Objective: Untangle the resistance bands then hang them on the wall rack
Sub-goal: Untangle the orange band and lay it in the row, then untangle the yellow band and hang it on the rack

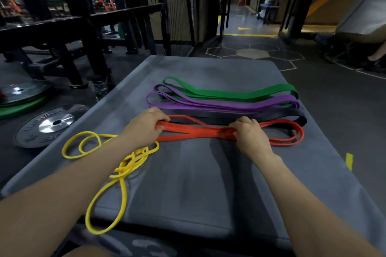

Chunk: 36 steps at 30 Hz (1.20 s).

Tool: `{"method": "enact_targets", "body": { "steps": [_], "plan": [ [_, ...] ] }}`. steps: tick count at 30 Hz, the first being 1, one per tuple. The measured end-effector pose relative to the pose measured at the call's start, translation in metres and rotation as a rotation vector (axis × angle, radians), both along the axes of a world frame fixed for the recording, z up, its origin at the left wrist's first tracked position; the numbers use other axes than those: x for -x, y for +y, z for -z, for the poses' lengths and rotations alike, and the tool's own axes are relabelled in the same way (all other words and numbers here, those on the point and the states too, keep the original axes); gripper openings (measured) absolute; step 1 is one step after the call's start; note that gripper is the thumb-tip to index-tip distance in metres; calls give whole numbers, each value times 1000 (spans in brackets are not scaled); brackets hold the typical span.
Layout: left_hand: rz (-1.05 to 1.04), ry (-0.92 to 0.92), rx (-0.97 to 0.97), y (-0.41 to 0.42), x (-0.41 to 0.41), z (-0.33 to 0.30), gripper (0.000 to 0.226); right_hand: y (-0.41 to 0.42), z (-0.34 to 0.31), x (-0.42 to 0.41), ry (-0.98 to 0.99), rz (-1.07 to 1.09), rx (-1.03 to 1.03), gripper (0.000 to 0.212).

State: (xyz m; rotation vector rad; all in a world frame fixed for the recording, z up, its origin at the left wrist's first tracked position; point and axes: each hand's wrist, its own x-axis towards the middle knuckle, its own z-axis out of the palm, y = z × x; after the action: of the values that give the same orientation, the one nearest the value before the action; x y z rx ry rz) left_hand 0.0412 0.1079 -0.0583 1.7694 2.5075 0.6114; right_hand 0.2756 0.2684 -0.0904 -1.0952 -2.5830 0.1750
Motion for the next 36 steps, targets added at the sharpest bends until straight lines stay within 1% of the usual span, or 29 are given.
{"method": "enact_targets", "body": {
  "steps": [5,8,10,13,15,17,22,24,25,27,29,32,34,36],
  "plan": [
    [-72,-58,-56,-45,-4,-4,27,-37,-12,24,58,-56,38,39],
    [-178,-52,-103,-76,-6,-3,27,-71,-18,45,54,-145,108,32],
    [-259,-86,-118,-96,-9,-2,30,-94,-22,61,53,-229,157,27],
    [-290,-124,-99,-121,-10,4,32,-127,-21,85,-8,-328,234,39],
    [-316,-168,-84,-135,-10,7,36,-144,-13,100,-45,-353,242,41],
    [-335,-204,-60,-143,-10,9,45,-153,-8,112,-43,-311,209,36],
    [-311,-162,-6,-130,-23,19,63,-147,-16,121,56,-168,36,42],
    [-311,-105,29,-121,-27,28,66,-140,-14,126,98,-157,15,40],
    [-312,-75,52,-117,-29,32,66,-136,-12,129,110,-157,41,39],
    [-323,-35,74,-112,-28,36,63,-130,-7,134,105,-157,107,37],
    [-339,13,61,-109,-25,37,53,-128,-6,139,94,-170,144,30],
    [-339,65,57,-109,-19,35,40,-124,-7,145,89,-190,177,27],
    [-348,37,42,-112,-12,33,37,-120,-6,149,108,-162,201,24],
    [-380,-70,-46,-118,-2,29,31,-116,-7,152,165,-114,235,21]
  ]
}}
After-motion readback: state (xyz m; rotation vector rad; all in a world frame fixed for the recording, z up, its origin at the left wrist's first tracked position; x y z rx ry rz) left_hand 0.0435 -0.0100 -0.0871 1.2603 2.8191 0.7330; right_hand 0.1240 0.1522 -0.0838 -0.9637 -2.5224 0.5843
